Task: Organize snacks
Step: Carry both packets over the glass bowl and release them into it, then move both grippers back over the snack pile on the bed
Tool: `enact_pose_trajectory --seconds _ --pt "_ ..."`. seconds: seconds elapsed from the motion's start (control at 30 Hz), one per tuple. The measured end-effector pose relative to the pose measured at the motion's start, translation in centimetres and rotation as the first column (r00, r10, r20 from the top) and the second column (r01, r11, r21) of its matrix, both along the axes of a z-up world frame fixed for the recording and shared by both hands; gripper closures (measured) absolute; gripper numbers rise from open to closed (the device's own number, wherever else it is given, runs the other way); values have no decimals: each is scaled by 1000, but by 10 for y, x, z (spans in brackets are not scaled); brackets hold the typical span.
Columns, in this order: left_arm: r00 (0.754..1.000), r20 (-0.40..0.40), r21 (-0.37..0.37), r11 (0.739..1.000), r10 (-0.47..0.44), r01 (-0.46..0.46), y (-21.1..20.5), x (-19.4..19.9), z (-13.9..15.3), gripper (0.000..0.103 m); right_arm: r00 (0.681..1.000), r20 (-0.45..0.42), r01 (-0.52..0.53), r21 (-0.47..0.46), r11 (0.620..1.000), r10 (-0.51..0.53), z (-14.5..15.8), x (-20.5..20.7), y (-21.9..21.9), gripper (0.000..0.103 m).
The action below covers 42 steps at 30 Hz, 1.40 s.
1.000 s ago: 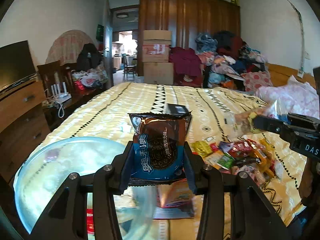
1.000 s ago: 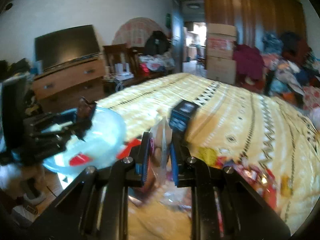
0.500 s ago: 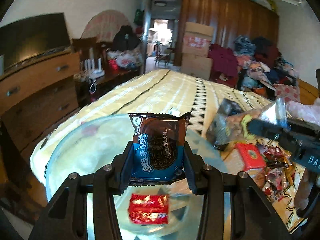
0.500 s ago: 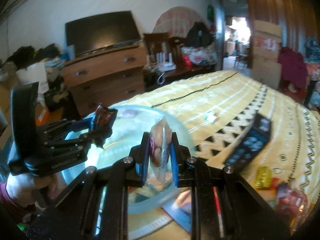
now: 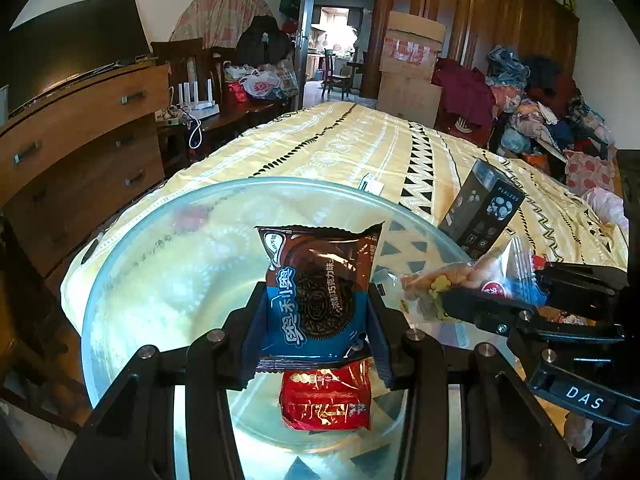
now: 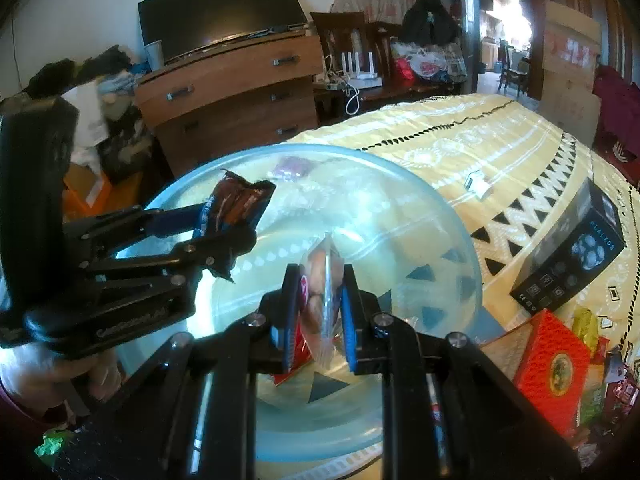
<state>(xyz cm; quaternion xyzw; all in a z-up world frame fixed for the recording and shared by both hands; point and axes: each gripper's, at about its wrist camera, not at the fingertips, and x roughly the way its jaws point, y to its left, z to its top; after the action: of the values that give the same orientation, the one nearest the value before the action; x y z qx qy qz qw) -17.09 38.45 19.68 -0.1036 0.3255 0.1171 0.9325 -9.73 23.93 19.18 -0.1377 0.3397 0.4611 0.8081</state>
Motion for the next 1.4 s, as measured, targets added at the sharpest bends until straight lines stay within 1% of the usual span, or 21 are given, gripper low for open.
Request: enact_pose_trajectory --seconds 0.27,0.3,0.33,0.4,0.43,0.5,0.53,0.6,0.67,0.7,1.13,1.4 --pt "1000 -7 -7 1000 10 -10 2 2 -3 55 1000 -23 -1 -14 1000 1 -3 2 4 83" --pt "1000 -8 -6 1000 12 -12 3 2 -2 54 1000 -27 0 -13 1000 0 -4 2 4 83" --pt "1000 -9 -6 1000 12 -12 3 2 -2 51 999 -34 0 -12 1000 0 -4 3 5 83" --pt "1000 -2 -4 1000 14 -14 3 2 -2 39 999 -34 6 -13 1000 -7 -4 3 5 83" --pt "1000 3 -2 1000 16 -16 3 1 -1 38 999 -35 10 -13 1000 -10 -4 4 5 83" --pt "1000 1 0 1000 24 -24 4 1 -1 28 999 -40 16 -12 1000 -16 -3 4 5 82" --pt "1000 -2 0 1000 28 -28 5 1 -2 27 999 -41 17 -7 1000 -17 -2 4 5 80" --pt "999 -8 -2 999 34 -34 5 1 -3 26 999 -45 20 -1 1000 -20 -1 5 4 68" --pt "999 -18 -5 999 44 -44 6 1 -5 24 998 -51 27 18 999 -26 1 6 2 37" --pt "999 -17 -3 999 46 -46 6 1 -4 23 998 -46 33 31 999 -31 3 5 1 35" --pt "998 -13 26 997 68 -68 3 -2 -3 22 998 -30 48 52 997 -47 9 1 -14 34" --pt "998 -11 47 997 65 -65 -3 -3 1 22 998 -25 63 66 996 -61 11 0 -26 34"
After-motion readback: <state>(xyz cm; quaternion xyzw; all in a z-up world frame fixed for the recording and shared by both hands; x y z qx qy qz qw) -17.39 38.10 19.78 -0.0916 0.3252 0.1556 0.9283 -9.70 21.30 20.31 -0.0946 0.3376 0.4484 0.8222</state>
